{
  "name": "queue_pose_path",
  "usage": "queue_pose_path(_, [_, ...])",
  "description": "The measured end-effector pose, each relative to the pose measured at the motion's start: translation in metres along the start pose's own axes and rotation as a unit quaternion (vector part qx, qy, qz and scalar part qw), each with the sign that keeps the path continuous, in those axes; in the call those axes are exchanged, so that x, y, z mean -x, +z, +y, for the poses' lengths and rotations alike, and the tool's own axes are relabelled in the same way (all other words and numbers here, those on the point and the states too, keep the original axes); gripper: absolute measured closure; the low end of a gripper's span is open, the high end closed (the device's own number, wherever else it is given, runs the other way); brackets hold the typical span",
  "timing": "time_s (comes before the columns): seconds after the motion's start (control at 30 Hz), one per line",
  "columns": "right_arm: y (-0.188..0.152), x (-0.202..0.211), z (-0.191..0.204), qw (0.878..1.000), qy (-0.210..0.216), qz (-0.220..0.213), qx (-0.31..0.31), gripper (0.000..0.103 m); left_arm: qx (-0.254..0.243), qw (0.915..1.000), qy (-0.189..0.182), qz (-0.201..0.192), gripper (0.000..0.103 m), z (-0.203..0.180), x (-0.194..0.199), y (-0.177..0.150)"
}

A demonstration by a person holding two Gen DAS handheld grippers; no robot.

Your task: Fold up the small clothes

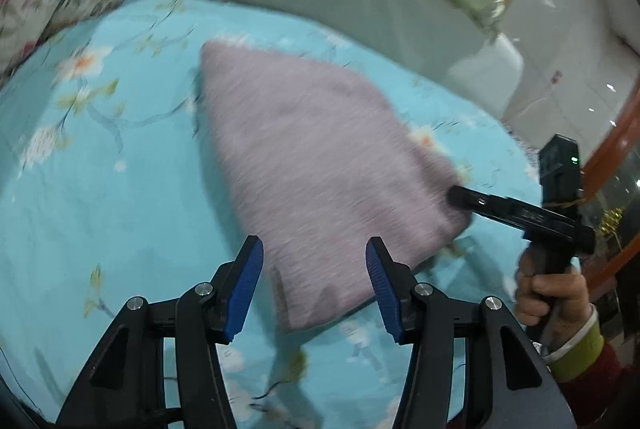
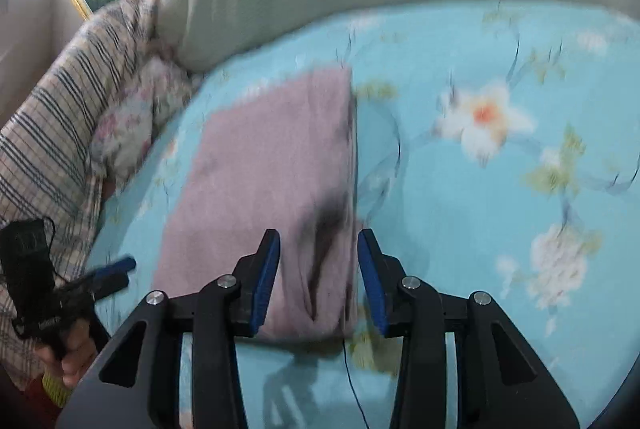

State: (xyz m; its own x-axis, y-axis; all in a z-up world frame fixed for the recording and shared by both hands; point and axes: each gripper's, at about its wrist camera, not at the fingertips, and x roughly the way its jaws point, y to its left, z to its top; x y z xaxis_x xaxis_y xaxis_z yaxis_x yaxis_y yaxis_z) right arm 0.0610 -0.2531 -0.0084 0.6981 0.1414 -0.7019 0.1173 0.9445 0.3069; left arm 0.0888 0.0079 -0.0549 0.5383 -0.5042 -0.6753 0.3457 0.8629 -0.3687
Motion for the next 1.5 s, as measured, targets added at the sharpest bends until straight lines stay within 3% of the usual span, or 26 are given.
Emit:
queue_pose_path(0.07, [0.014, 0.004, 0.009, 0.999, 0.026, -0.021, 0.007, 0.061, -0.017, 0.9997, -0.016, -0.009, 0.050, -0.008, 0.001, 0.006])
queue_pose_path(0.17, [0.026, -0.018, 0.023, 0.997, 0.074, 0.000, 0.021, 0.061, -0.035, 0.9990, -0.028, 0.007, 0.050, -0.017, -0.017, 0.009])
queue_pose_path(0.23, [0.026, -0.047, 0.017, 0.997, 0.057, 0.040, 0.012, 0.061, -0.034, 0.9981, -0.027, 0.044, 0.052, -0.016, -0.038, 0.005])
queue_pose_path(0.3, [0.018, -0.067, 0.002, 0.997, 0.034, 0.072, -0.008, 0.063, -0.033, 0.9970, 0.004, 0.070, 0.057, -0.012, -0.049, -0.004])
queue_pose_path(0.37, [0.005, -0.079, -0.015, 0.996, 0.015, 0.084, -0.021, 0.080, -0.032, 0.9960, 0.013, 0.083, 0.061, -0.004, -0.055, -0.014])
queue_pose_path(0.4, [-0.002, -0.080, -0.023, 0.996, 0.014, 0.081, -0.027, 0.081, -0.030, 0.9962, 0.010, 0.081, 0.062, -0.001, -0.054, -0.017])
queue_pose_path(0.5, [-0.009, -0.074, -0.032, 0.996, 0.024, 0.072, -0.047, 0.081, -0.025, 0.9966, 0.001, 0.078, 0.062, 0.003, -0.049, -0.022])
queue_pose_path(0.77, [-0.017, -0.044, 0.000, 0.999, -0.004, 0.051, 0.010, 0.081, -0.047, 0.9959, 0.023, 0.074, 0.061, -0.004, -0.053, -0.023])
queue_pose_path(0.9, [-0.037, -0.056, -0.006, 0.995, -0.031, 0.100, 0.005, 0.081, -0.039, 0.9966, 0.013, 0.072, 0.062, 0.000, -0.052, -0.027])
queue_pose_path(1.13, [-0.030, -0.050, -0.004, 0.994, -0.026, 0.109, 0.002, 0.079, -0.053, 0.9952, 0.017, 0.080, 0.061, 0.001, -0.045, -0.032])
queue_pose_path(1.33, [-0.027, -0.033, 0.007, 0.997, -0.004, 0.080, -0.006, 0.078, -0.031, 0.9964, 0.005, 0.078, 0.061, 0.005, -0.031, -0.029])
queue_pose_path(1.5, [-0.015, -0.019, 0.016, 0.999, 0.004, 0.048, 0.002, 0.078, -0.007, 0.9983, 0.019, 0.055, 0.060, 0.007, -0.015, -0.017])
